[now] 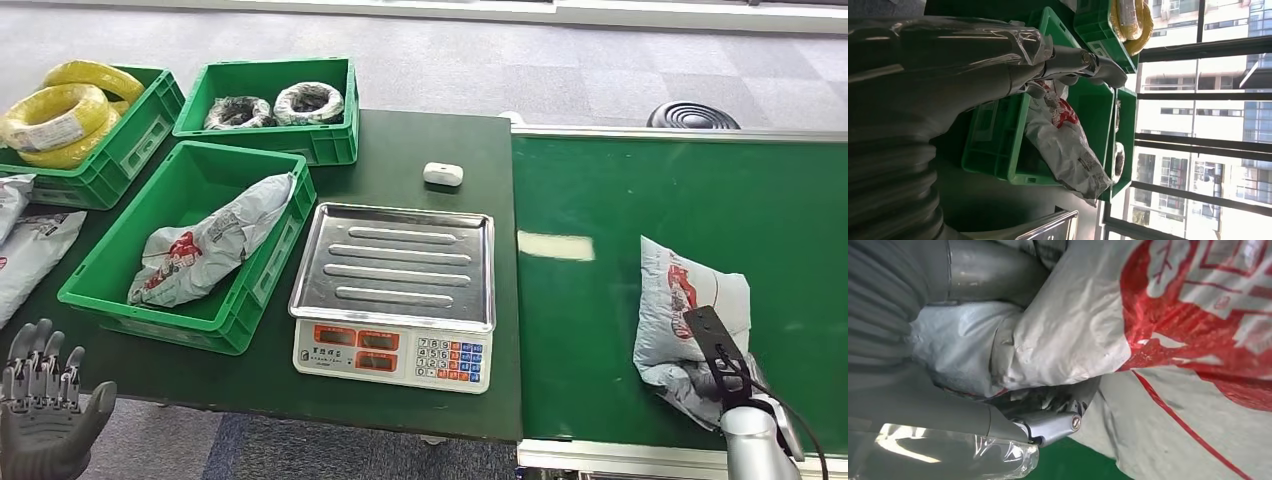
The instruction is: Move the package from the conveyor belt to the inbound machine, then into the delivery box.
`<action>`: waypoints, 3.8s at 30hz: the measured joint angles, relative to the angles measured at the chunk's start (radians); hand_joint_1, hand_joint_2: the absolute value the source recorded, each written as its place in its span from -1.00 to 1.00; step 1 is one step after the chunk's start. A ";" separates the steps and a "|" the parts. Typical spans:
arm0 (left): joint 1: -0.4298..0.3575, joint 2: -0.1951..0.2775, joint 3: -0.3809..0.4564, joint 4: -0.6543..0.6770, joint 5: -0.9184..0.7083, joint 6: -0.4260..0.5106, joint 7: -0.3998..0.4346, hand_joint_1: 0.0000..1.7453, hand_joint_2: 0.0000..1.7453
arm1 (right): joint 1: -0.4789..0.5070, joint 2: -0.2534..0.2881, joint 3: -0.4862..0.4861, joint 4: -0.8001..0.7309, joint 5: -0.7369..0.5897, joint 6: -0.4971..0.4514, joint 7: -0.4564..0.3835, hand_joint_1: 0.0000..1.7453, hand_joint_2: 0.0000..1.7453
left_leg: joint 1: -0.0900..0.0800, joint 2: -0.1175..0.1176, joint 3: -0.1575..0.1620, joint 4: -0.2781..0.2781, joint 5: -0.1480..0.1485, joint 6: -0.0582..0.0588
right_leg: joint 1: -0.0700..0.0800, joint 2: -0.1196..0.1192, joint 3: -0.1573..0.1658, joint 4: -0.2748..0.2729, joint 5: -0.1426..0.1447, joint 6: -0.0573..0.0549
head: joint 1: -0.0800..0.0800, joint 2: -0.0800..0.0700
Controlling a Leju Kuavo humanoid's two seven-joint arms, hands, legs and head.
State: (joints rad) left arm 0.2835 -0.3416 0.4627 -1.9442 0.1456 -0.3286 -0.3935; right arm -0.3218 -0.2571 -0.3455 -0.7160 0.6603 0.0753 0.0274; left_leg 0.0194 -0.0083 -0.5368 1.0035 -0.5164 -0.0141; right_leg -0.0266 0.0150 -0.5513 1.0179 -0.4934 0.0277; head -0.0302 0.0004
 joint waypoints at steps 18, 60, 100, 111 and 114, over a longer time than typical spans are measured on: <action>0.050 -0.014 -0.006 -0.068 0.021 0.077 0.016 -1.00 1.00 | -0.028 0.043 0.160 -0.185 -0.395 -0.168 -0.136 1.00 -1.00 | 0.000 -0.002 -0.002 0.000 0.001 0.000 | 0.001 -0.001 -0.001 0.001 0.000 0.000 | 0.000 0.000; -0.018 0.048 -0.167 -0.040 -0.008 0.262 -0.028 -1.00 1.00 | -0.303 0.458 1.042 -0.390 -0.009 -0.169 -0.139 -0.31 1.00 | 0.001 -0.002 -0.009 0.000 0.003 -0.001 | 0.001 -0.001 -0.009 0.003 0.000 -0.001 | 0.000 0.000; -0.380 0.360 -0.798 0.152 -0.546 0.339 0.239 -1.00 1.00 | -0.071 0.304 0.591 -0.735 -0.108 -0.217 -0.106 -1.00 1.00 | 0.000 -0.003 -0.008 0.001 0.003 -0.001 | 0.000 -0.003 -0.010 0.002 0.001 -0.001 | 0.000 0.000; -0.570 0.320 -1.026 0.360 -0.683 0.328 0.426 -1.00 1.00 | 0.072 0.210 0.573 -0.886 -0.249 -0.180 -0.177 -1.00 1.00 | 0.000 -0.002 -0.009 0.001 0.003 -0.001 | 0.001 -0.002 -0.010 0.002 0.001 -0.001 | 0.000 0.000; -0.585 0.313 -1.043 0.382 -0.684 0.328 0.429 -1.00 1.00 | 0.084 0.198 0.574 -0.903 -0.253 -0.180 -0.177 -1.00 1.00 | 0.000 -0.002 -0.009 0.001 0.003 -0.001 | 0.001 -0.002 -0.010 0.002 0.001 -0.001 | 0.000 0.000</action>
State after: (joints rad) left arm -0.3011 -0.0283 -0.5801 -1.5624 -0.5385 -0.0004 0.0352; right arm -0.2374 -0.0590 0.2287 -1.6192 0.4070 -0.1049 -0.1496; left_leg 0.0198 -0.0108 -0.5455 1.0044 -0.5134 -0.0150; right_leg -0.0261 0.0126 -0.5609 1.0203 -0.4922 0.0270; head -0.0302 0.0004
